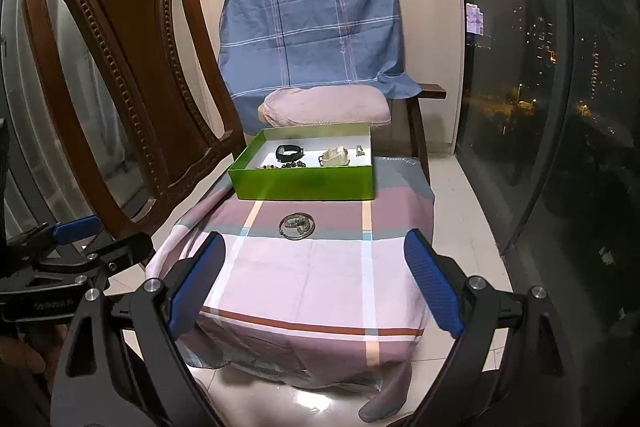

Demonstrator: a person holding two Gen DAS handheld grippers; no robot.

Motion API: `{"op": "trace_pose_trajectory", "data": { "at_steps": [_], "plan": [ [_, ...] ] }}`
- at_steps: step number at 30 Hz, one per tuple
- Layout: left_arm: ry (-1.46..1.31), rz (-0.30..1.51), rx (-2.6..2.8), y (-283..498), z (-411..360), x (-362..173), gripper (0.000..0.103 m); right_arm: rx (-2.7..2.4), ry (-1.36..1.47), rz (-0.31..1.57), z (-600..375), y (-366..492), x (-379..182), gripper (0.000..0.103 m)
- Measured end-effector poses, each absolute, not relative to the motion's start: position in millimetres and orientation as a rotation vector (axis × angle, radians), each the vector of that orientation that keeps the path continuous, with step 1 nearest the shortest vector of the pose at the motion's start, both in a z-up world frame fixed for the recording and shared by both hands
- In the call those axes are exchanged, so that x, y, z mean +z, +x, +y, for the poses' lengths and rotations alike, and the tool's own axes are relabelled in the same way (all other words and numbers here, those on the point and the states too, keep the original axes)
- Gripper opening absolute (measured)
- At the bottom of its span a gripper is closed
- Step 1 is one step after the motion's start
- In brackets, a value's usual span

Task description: Organize jewelry

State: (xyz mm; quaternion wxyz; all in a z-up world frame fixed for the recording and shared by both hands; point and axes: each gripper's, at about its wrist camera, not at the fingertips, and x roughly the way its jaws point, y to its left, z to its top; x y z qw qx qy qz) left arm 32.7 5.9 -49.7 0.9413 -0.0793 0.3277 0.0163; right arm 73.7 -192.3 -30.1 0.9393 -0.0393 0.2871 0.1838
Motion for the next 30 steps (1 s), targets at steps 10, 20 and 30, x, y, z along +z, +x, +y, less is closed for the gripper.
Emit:
{"op": "trace_pose_trajectory", "data": {
  "at_steps": [10, 20, 30],
  "plan": [
    [-0.160, 0.677, 0.025, 39.5, 5.8, -55.3, 0.099, 0.375, -0.078, 0.587, -193.3, 75.0, -32.0, 0.089],
    [-0.180, 0.695, 0.031, 47.4, 15.4, -63.9, 0.099, 0.409, -0.128, 0.594, -169.7, 109.7, -46.5, 0.089],
    [-0.211, 0.735, 0.051, 67.7, 41.6, -81.8, 0.099, 0.531, -0.258, 0.771, -92.7, 237.7, -140.4, 0.067]
  ]
}}
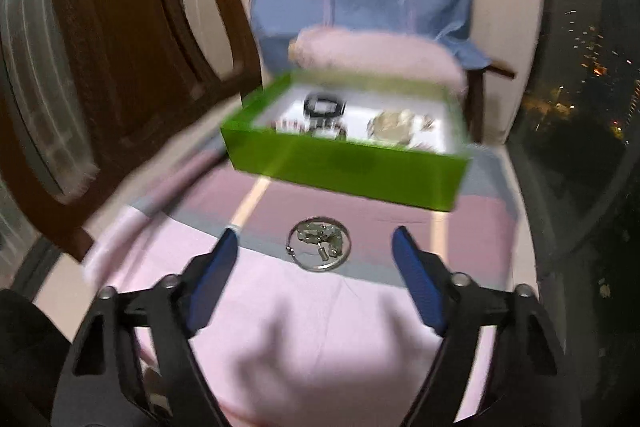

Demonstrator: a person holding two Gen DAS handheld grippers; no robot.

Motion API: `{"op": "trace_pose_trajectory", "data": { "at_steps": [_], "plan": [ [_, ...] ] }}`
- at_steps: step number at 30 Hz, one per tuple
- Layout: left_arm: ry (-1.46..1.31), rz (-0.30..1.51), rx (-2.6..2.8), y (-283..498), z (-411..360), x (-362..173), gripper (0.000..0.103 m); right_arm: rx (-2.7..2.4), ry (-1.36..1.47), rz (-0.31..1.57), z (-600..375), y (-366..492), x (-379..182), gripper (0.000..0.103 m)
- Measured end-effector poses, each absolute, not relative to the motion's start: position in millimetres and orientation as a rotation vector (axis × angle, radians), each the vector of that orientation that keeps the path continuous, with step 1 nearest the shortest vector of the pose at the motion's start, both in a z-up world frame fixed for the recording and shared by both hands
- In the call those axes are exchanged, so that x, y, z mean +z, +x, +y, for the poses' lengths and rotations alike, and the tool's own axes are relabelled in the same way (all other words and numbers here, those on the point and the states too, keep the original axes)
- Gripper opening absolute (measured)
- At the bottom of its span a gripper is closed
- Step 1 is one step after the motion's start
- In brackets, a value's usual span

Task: Organize jewelry
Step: 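Move the left tool to the silver bangle on the cloth, then close the left tool on the silver bangle rim and lift it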

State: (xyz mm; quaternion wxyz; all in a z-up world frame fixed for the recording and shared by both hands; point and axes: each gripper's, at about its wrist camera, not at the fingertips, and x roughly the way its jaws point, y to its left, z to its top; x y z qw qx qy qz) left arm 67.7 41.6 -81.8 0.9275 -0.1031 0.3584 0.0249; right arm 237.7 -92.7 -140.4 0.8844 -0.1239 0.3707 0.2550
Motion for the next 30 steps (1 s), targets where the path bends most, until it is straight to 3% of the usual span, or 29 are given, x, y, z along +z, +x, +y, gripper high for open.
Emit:
{"op": "trace_pose_trajectory", "data": {
  "at_steps": [4, 9, 11, 15, 27, 29, 30],
  "plan": [
    [-0.222, 0.758, 0.065, 78.6, 53.9, -90.7, 0.099, 0.550, -0.276, 0.844, -76.9, 270.7, -169.8, 0.060],
    [-0.239, 0.792, 0.071, 95.7, 61.9, -102.6, 0.099, 0.549, -0.285, 0.929, -70.3, 293.4, -191.8, 0.042],
    [-0.239, 0.806, 0.065, 101.7, 60.6, -106.2, 0.099, 0.550, -0.292, 0.965, -68.5, 299.0, -200.6, 0.025],
    [-0.219, 0.819, 0.062, 111.9, 55.6, -108.7, 0.099, 0.564, -0.244, 0.982, -75.8, 306.7, -202.6, 0.006],
    [-0.083, 0.875, -0.001, 207.1, 19.2, -133.1, 0.099, 0.579, 0.083, 0.739, -186.5, 258.4, -76.9, 0.006],
    [-0.049, 0.897, -0.010, 229.0, 11.3, -144.2, 0.096, 0.564, 0.103, 0.731, -204.4, 248.7, -72.3, 0.006],
    [-0.041, 0.922, -0.014, 242.5, 8.0, -152.2, 0.088, 0.555, 0.110, 0.731, -213.4, 244.2, -71.1, 0.006]
  ]
}}
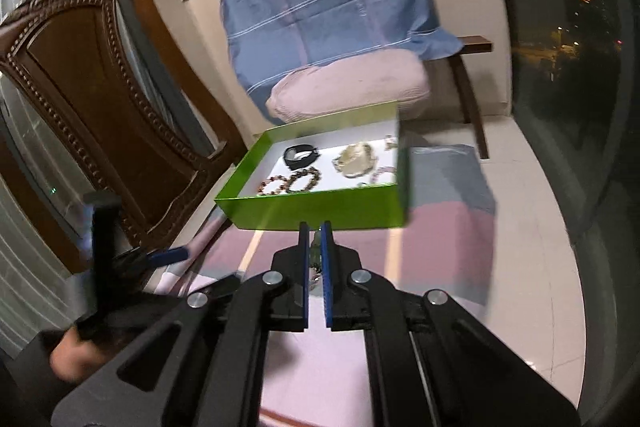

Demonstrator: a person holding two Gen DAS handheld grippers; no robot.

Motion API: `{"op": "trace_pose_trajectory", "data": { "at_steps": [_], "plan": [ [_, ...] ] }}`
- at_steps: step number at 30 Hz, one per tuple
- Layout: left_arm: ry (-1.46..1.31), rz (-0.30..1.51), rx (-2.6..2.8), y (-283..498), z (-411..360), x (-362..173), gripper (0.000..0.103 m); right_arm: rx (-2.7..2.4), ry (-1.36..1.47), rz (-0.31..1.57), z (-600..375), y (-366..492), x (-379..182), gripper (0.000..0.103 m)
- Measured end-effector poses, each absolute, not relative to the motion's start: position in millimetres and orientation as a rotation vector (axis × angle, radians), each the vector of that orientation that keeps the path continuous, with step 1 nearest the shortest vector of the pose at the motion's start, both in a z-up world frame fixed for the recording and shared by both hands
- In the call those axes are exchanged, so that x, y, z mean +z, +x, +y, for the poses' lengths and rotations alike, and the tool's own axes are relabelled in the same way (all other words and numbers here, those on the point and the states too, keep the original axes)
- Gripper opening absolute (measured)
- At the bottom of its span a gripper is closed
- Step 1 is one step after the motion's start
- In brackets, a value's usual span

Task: Organize jewelry
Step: 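Close the left tool on the silver bangle rim and lift it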

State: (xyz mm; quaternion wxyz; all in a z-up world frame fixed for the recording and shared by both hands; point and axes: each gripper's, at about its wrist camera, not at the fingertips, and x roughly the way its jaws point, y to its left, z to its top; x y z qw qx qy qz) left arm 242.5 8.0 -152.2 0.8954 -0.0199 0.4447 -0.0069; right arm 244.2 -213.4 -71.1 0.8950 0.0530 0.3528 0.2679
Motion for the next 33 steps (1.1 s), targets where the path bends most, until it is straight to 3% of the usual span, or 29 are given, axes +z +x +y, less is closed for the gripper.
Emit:
{"op": "trace_pose_trajectory", "data": {
  "at_steps": [2, 4, 5, 6, 9, 15, 23, 33],
  "plan": [
    [-0.041, 0.980, -0.044, 265.8, 3.3, -169.7, 0.076, 0.547, 0.126, 0.736, -224.8, 237.5, -70.5, 0.006],
    [-0.029, 1.042, -0.040, 281.7, -0.1, -185.5, 0.045, 0.546, 0.130, 0.739, -231.8, 230.7, -70.2, 0.006],
    [-0.028, 1.075, -0.047, 288.6, -1.4, -193.8, 0.040, 0.547, 0.129, 0.739, -232.0, 229.8, -69.8, 0.006],
    [-0.019, 1.092, -0.049, 293.0, -3.4, -200.3, 0.025, 0.552, 0.127, 0.738, -232.9, 225.5, -68.3, 0.006],
    [-0.016, 1.088, -0.048, 300.0, -2.7, -205.1, 0.004, 0.570, 0.110, 0.734, -228.8, 218.2, -65.6, 0.006],
    [0.000, 0.968, -0.078, 264.3, -0.1, -156.2, 0.003, 0.605, 0.100, 0.713, -217.4, 204.9, -53.1, 0.006],
    [-0.070, 0.763, -0.054, 148.9, 24.5, -56.8, 0.003, 0.614, 0.066, 0.645, -197.5, 174.2, -18.3, 0.006],
    [-0.131, 0.707, 0.040, 82.5, 50.0, -45.3, 0.003, 0.595, 0.008, 0.629, -176.3, 141.0, -9.8, 0.006]
  ]
}}
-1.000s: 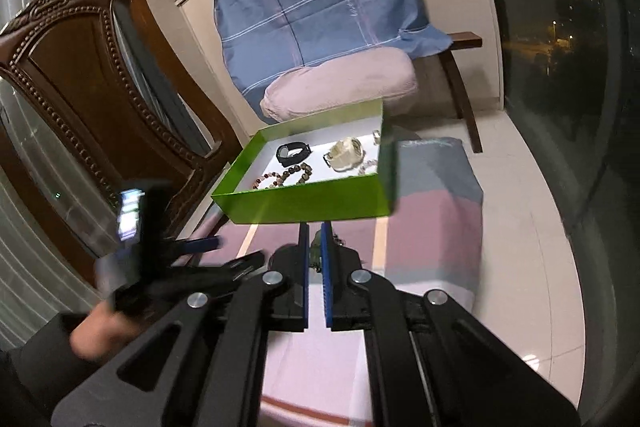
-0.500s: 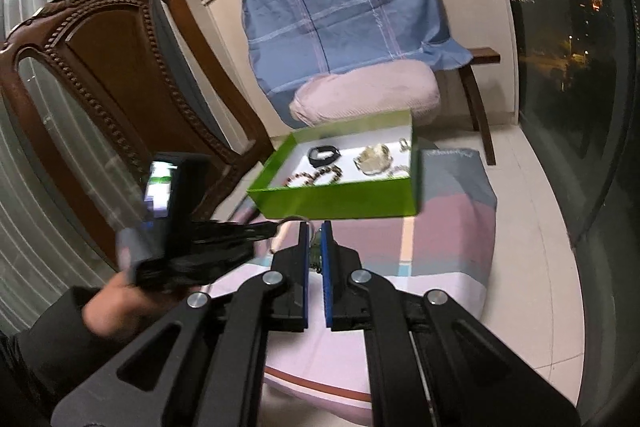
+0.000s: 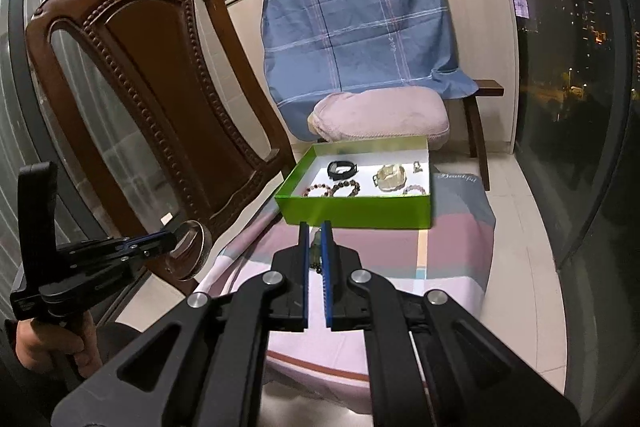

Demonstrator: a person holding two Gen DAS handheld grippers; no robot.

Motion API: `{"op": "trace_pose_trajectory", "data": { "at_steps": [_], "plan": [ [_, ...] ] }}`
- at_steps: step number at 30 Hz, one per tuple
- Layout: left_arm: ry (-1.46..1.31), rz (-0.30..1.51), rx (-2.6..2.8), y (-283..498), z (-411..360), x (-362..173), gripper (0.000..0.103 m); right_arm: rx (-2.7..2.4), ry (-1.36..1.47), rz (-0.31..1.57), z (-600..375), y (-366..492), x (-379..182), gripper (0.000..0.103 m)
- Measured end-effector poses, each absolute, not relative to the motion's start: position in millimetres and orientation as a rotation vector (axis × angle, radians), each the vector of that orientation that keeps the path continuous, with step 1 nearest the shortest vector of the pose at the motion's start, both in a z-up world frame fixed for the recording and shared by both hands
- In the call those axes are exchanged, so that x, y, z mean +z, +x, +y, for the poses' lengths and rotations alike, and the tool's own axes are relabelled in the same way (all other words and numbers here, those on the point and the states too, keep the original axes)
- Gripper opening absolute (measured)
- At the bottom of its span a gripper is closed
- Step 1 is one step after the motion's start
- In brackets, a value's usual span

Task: Organize jewelry
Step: 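Close the left tool on the silver bangle rim and lift it, then carry the bangle over the green box and open the left tool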

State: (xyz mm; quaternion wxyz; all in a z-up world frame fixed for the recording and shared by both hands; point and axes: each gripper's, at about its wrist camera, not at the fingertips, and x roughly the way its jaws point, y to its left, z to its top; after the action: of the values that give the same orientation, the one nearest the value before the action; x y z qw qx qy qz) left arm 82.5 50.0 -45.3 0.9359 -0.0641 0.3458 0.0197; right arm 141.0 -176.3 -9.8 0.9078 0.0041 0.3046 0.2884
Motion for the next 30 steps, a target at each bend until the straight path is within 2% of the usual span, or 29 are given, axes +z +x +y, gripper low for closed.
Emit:
{"op": "trace_pose_trajectory", "data": {
  "at_steps": [17, 24, 30],
  "plan": [
    [-0.136, 0.705, 0.017, 85.7, 49.9, -40.0, 0.004, 0.586, -0.003, 0.646, -175.0, 140.2, -10.2, 0.006],
    [-0.152, 0.695, -0.016, 188.8, 56.1, -19.4, 0.004, 0.583, -0.012, 0.620, -151.9, 236.2, 8.6, 0.006],
    [-0.179, 0.803, 0.047, 317.0, 77.3, -59.3, 0.004, 0.571, 0.030, 0.723, -119.9, 348.9, -25.7, 0.006]
  ]
}}
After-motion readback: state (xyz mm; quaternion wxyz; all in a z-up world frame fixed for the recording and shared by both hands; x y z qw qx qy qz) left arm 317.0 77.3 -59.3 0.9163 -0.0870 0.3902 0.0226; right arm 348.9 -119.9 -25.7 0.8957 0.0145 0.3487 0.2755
